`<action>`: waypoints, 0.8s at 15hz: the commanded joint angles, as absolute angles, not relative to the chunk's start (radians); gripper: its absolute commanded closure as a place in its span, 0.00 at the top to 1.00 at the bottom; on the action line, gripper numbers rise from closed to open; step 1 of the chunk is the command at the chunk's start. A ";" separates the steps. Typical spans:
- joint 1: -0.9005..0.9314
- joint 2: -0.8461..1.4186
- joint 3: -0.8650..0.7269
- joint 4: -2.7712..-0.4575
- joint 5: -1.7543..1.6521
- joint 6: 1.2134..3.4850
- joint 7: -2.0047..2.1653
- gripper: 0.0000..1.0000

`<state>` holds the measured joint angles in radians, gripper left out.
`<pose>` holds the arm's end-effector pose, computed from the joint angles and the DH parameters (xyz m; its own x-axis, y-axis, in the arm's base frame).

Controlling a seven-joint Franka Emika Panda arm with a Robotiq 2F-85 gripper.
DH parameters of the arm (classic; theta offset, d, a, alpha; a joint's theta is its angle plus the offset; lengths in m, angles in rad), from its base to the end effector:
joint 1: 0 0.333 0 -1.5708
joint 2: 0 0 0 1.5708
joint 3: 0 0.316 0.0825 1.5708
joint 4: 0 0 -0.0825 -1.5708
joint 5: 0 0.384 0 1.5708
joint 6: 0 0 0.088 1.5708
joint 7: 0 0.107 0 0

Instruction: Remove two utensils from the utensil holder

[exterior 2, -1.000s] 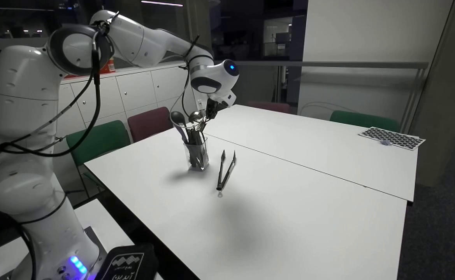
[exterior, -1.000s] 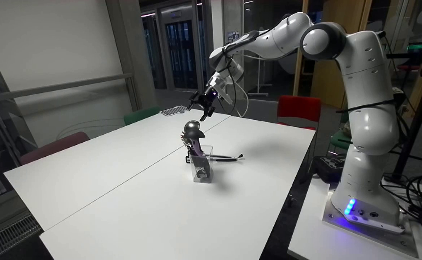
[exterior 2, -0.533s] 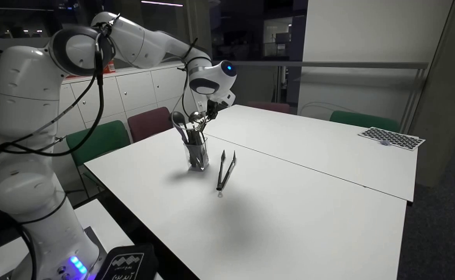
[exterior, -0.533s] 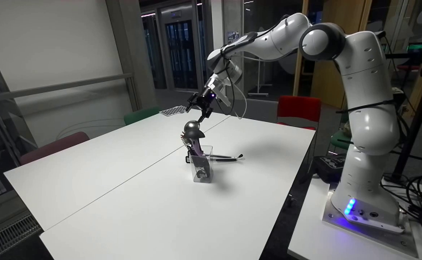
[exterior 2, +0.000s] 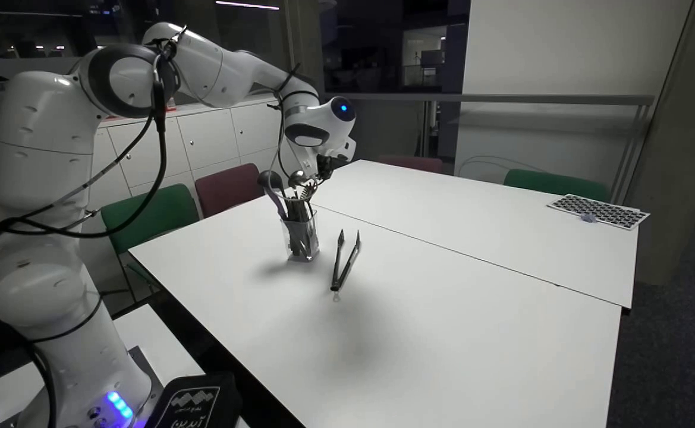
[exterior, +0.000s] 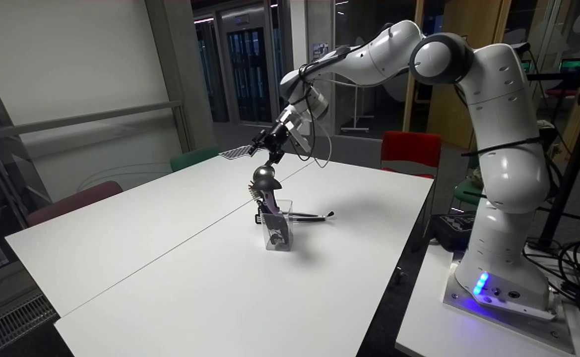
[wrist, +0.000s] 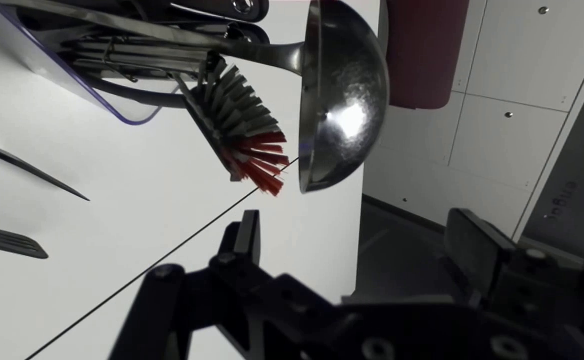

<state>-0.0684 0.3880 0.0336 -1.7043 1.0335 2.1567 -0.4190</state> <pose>0.6753 0.0089 0.3911 0.9537 -0.2633 0.1453 -0.0638 -0.6493 -0.7579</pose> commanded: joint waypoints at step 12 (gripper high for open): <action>-0.081 0.413 0.003 -1.682 0.926 1.829 -0.257 1.00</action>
